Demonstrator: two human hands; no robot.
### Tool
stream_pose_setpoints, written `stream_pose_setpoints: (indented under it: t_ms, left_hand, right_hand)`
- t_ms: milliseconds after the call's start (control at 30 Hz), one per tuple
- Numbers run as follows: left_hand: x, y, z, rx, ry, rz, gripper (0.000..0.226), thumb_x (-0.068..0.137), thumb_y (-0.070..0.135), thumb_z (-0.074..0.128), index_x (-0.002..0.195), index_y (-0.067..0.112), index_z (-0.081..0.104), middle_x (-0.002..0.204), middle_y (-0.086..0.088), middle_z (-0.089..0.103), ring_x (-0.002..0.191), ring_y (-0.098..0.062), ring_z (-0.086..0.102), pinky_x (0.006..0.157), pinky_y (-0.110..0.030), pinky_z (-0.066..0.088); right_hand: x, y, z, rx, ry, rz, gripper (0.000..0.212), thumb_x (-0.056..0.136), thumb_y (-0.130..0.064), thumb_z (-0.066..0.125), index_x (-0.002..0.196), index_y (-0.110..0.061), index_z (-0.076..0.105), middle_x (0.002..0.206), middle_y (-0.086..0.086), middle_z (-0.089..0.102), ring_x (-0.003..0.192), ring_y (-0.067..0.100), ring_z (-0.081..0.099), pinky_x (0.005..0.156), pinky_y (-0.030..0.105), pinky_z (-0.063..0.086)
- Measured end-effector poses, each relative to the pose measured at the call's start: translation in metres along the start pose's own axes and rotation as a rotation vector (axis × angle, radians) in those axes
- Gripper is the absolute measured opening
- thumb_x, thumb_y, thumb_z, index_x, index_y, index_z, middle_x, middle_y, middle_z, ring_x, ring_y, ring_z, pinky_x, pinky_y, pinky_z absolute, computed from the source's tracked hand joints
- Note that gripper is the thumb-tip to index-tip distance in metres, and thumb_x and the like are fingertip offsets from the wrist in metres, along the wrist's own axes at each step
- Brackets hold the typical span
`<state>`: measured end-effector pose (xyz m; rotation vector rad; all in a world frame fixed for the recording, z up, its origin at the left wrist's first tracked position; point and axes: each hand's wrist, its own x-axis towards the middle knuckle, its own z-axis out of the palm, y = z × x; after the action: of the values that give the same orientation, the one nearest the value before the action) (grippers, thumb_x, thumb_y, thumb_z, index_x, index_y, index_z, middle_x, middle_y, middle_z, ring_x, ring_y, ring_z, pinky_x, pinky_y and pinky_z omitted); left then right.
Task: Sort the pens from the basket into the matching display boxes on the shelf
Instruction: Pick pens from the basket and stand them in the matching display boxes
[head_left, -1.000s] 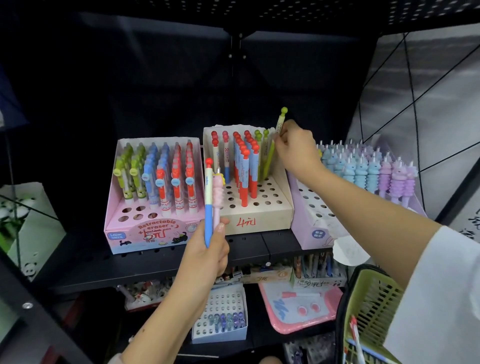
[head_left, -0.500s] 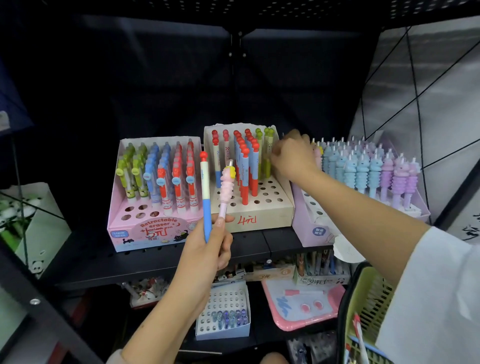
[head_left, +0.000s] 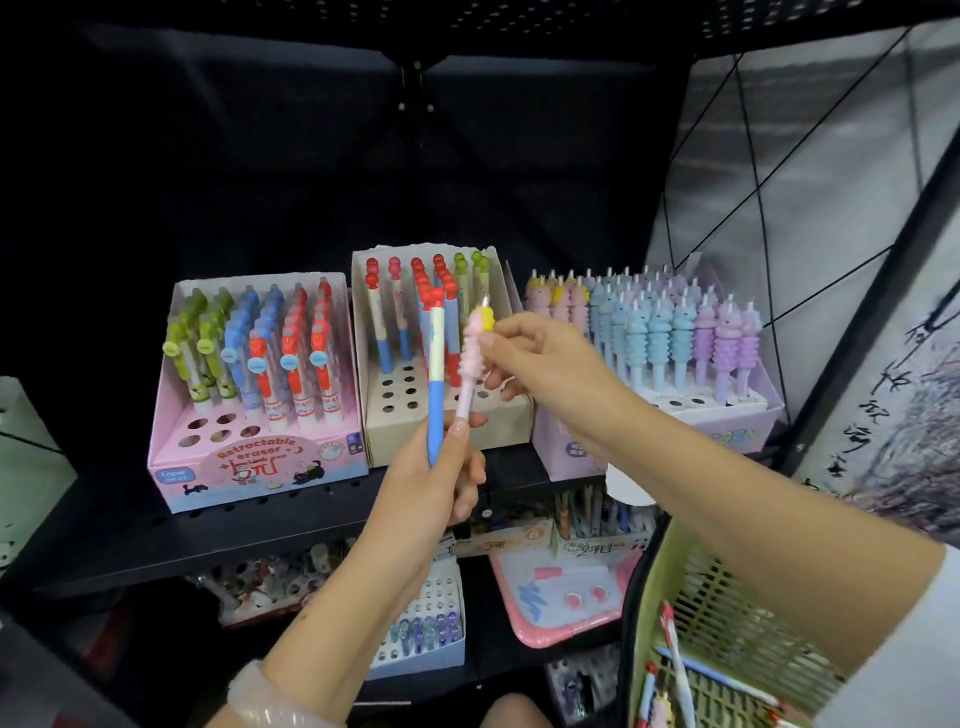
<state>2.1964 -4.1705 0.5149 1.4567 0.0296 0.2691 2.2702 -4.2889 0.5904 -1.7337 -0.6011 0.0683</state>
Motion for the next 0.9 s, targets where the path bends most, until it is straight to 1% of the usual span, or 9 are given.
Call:
stream_pose_setpoints:
  t_ms: [167,300,400,433,533,633,733,833,900]
  left_hand:
    - [0.009,0.004,0.004,0.103,0.049,-0.021,0.022,0.098,0.027,0.041,0.093,0.023,0.062,0.047,0.012,0.035,0.039,-0.004,0.026,0.037,-0.015,0.024]
    - [0.013,0.009,0.005,0.079,0.072,-0.009,0.022,0.098,0.024,0.041,0.089,0.018,0.06,0.048,0.012,0.029,0.04,-0.005,0.022,0.036,-0.015,0.022]
    - [0.012,0.008,0.007,0.066,0.065,-0.011,0.023,0.098,0.025,0.041,0.087,0.017,0.06,0.049,0.01,0.029,0.039,-0.005,0.022,0.036,-0.015,0.022]
    - [0.011,0.008,0.007,0.071,0.063,-0.013,0.024,0.098,0.026,0.04,0.087,0.017,0.06,0.048,0.01,0.029,0.039,-0.005,0.022,0.036,-0.015,0.022]
    - [0.007,0.006,0.005,0.097,0.057,-0.006,0.026,0.098,0.028,0.039,0.088,0.018,0.06,0.049,0.01,0.029,0.04,-0.006,0.022,0.037,-0.015,0.022]
    - [0.003,0.004,0.001,0.118,0.057,-0.011,0.026,0.098,0.031,0.038,0.09,0.019,0.061,0.049,0.01,0.03,0.041,-0.006,0.022,0.037,-0.016,0.023]
    - [0.001,0.002,-0.003,0.105,0.065,-0.02,0.026,0.097,0.031,0.039,0.091,0.018,0.06,0.05,0.01,0.03,0.041,-0.006,0.022,0.037,-0.016,0.022]
    - [0.0,0.001,-0.004,0.087,0.066,-0.018,0.027,0.098,0.03,0.038,0.091,0.017,0.06,0.052,0.008,0.029,0.042,-0.007,0.021,0.038,-0.017,0.02]
    - [0.001,0.001,-0.004,0.066,0.065,-0.012,0.029,0.099,0.029,0.036,0.091,0.015,0.059,0.052,0.006,0.029,0.041,-0.008,0.021,0.038,-0.017,0.02]
  right_hand:
    - [0.025,-0.011,-0.049,0.019,0.42,-0.073,0.007,0.093,-0.018,0.051,0.091,-0.016,0.058,0.075,-0.002,0.063,0.057,-0.002,0.059,0.057,0.016,0.051]
    - [0.045,-0.005,-0.077,-0.158,0.604,-0.122,0.012,0.091,-0.029,0.055,0.082,-0.023,0.05,0.086,0.008,0.066,0.076,0.018,0.065,0.07,0.03,0.057]
    - [0.052,0.009,-0.076,-0.355,0.585,-0.133,0.014,0.091,-0.027,0.057,0.087,-0.017,0.048,0.08,0.005,0.064,0.076,0.018,0.062,0.06,0.01,0.047]
    - [0.053,0.015,-0.073,-0.367,0.567,-0.131,0.014,0.092,-0.026,0.057,0.09,-0.016,0.048,0.078,0.001,0.062,0.075,0.016,0.061,0.058,0.009,0.045]
    - [0.056,0.024,-0.067,-0.293,0.535,-0.137,0.014,0.093,-0.025,0.055,0.093,-0.013,0.047,0.075,-0.004,0.057,0.071,0.014,0.061,0.064,0.019,0.052]
    - [0.059,0.023,-0.064,-0.257,0.548,-0.146,0.016,0.094,-0.027,0.054,0.091,-0.014,0.047,0.075,-0.003,0.058,0.061,0.004,0.061,0.052,0.008,0.045]
    - [0.061,0.033,-0.06,-0.306,0.484,-0.104,0.013,0.093,-0.023,0.054,0.094,-0.012,0.047,0.082,0.005,0.062,0.067,0.012,0.063,0.062,0.015,0.051]
    - [0.062,0.043,-0.057,-0.42,0.461,-0.077,0.014,0.093,-0.026,0.054,0.095,-0.014,0.046,0.085,0.005,0.062,0.068,0.008,0.056,0.054,0.005,0.042]
    - [0.064,0.042,-0.057,-0.405,0.437,-0.066,0.015,0.093,-0.027,0.054,0.096,-0.015,0.045,0.086,0.006,0.063,0.073,0.015,0.062,0.06,0.013,0.049]
